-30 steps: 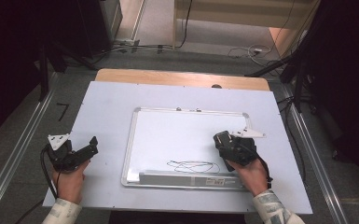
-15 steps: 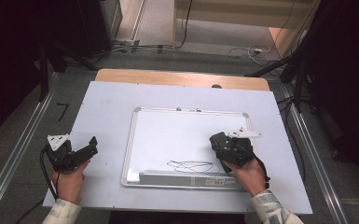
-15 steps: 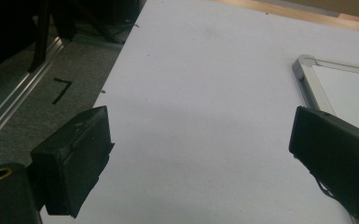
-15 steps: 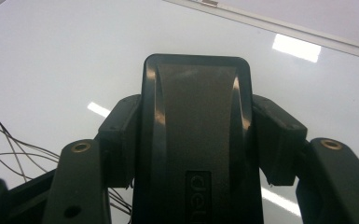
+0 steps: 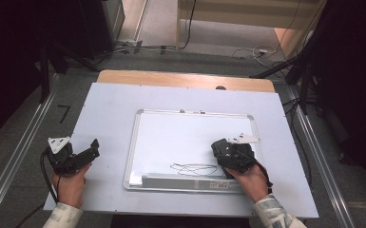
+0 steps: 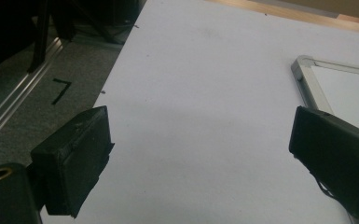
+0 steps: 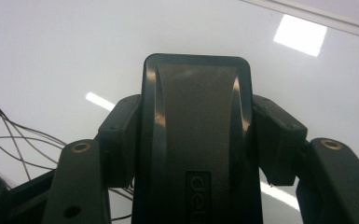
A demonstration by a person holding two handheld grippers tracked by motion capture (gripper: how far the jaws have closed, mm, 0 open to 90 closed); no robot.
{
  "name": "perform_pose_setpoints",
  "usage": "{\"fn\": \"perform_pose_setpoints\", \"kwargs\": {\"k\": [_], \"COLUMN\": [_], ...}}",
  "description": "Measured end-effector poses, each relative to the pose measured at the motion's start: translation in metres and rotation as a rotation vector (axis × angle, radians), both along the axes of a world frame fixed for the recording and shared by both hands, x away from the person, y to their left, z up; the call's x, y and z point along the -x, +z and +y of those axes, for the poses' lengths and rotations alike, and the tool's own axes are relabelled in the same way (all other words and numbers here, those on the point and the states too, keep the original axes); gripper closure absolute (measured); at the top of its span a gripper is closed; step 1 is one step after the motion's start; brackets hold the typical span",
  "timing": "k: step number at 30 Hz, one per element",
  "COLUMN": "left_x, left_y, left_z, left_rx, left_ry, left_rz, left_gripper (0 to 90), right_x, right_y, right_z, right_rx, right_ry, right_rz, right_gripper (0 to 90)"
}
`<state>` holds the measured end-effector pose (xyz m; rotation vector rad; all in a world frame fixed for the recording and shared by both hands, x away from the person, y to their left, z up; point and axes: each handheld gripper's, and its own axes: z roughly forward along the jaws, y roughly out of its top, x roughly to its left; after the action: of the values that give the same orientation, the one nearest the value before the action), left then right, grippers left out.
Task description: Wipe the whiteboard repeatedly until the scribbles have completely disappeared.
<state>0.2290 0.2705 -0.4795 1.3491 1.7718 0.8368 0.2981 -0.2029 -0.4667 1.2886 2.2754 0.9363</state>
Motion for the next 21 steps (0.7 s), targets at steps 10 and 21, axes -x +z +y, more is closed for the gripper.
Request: {"fn": "perform_pose_setpoints", "kwargs": {"k": [10, 21], "left_x": [0.0, 0.0], "left_y": [0.0, 0.0], "left_z": [0.0, 0.0], "left_rx": [0.001, 0.002], "left_ry": [0.0, 0.0], "left_rz": [0.002, 0.002], "left_gripper": [5.9, 5.9], "right_x": [0.001, -0.001], "right_y": [-0.006, -0.013], "right_z": [0.004, 0.013], "right_rx": [0.03, 0.069], "right_ry": [0.0, 0.019], "right_rz": [0.017, 0.048], "right_gripper": [38.3, 38.4]}}
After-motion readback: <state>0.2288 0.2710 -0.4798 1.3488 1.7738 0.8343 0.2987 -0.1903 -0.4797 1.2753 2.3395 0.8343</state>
